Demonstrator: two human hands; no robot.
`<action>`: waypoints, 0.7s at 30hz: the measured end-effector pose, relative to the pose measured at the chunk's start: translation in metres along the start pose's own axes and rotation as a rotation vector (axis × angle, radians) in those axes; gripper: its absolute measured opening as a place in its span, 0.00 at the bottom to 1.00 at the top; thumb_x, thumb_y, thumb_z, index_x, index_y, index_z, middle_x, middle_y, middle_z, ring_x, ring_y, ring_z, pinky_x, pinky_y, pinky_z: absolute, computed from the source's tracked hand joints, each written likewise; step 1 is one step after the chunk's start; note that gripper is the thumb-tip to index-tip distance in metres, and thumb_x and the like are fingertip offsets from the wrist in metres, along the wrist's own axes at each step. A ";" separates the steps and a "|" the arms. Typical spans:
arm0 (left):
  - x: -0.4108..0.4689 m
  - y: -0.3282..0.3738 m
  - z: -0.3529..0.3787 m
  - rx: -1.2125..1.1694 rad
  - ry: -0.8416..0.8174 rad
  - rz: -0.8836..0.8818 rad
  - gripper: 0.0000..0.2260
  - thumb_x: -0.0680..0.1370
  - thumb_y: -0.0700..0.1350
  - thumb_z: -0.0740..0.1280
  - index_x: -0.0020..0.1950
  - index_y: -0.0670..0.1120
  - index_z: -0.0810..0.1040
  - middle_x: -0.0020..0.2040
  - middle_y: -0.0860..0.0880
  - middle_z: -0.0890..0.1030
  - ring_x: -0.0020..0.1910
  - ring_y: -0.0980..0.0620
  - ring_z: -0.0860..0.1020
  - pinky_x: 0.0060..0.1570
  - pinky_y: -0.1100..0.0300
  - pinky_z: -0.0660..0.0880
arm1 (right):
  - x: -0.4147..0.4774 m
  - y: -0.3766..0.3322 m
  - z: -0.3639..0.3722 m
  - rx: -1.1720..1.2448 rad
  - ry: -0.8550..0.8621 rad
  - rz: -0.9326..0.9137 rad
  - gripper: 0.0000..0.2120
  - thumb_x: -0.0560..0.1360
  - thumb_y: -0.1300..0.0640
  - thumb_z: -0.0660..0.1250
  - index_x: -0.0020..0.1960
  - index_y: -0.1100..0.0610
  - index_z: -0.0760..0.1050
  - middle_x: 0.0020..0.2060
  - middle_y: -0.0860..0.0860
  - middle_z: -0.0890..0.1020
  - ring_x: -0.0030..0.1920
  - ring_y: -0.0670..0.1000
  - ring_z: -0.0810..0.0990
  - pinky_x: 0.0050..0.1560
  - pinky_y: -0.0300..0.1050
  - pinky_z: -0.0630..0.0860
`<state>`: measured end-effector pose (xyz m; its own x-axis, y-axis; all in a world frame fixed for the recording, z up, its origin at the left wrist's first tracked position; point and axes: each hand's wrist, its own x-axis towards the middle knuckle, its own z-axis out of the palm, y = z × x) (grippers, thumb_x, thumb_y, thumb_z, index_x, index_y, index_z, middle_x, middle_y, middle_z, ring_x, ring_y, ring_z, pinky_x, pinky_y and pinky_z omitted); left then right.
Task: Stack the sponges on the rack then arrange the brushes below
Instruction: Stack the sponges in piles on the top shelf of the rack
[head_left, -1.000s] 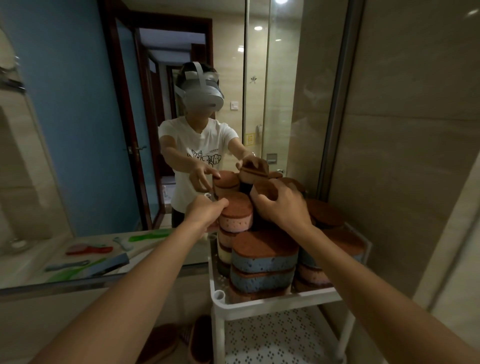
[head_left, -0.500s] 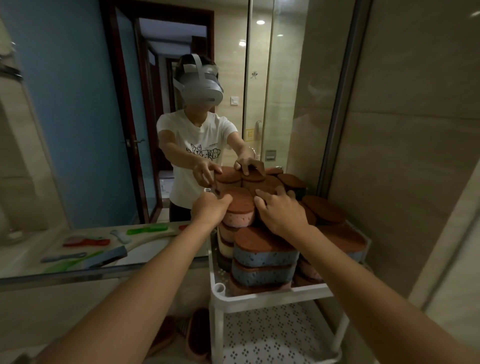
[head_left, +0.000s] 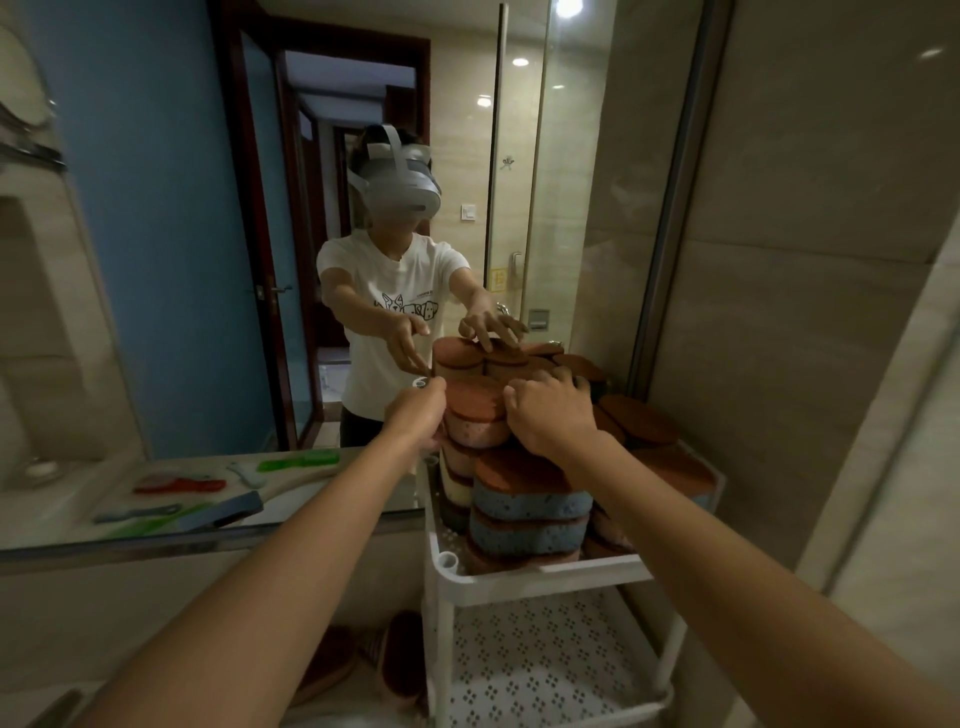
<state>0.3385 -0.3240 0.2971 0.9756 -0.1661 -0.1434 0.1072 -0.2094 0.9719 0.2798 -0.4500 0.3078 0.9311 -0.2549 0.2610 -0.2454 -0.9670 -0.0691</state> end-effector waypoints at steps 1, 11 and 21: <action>-0.004 0.002 -0.003 0.012 0.003 0.005 0.17 0.81 0.51 0.55 0.62 0.42 0.71 0.48 0.44 0.77 0.47 0.48 0.77 0.43 0.57 0.75 | -0.003 -0.004 -0.001 0.011 0.064 -0.019 0.19 0.81 0.52 0.47 0.64 0.56 0.71 0.67 0.59 0.70 0.69 0.61 0.63 0.70 0.60 0.58; -0.065 -0.036 -0.066 -0.081 0.211 0.223 0.06 0.80 0.42 0.58 0.48 0.44 0.75 0.38 0.49 0.78 0.37 0.52 0.76 0.43 0.59 0.75 | -0.073 -0.075 0.019 0.627 0.550 -0.208 0.14 0.73 0.64 0.57 0.55 0.63 0.76 0.54 0.58 0.77 0.51 0.58 0.76 0.43 0.38 0.63; -0.105 -0.245 -0.099 -0.014 0.242 -0.156 0.09 0.78 0.36 0.57 0.44 0.41 0.76 0.34 0.46 0.77 0.35 0.47 0.76 0.37 0.62 0.76 | -0.184 -0.144 0.187 0.705 -0.058 -0.079 0.15 0.72 0.67 0.59 0.56 0.64 0.77 0.54 0.61 0.78 0.51 0.62 0.79 0.47 0.49 0.73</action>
<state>0.2288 -0.1597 0.0925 0.9644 0.1017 -0.2439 0.2601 -0.2010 0.9444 0.1946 -0.2640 0.0895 0.9564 -0.1652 0.2407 0.0380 -0.7469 -0.6638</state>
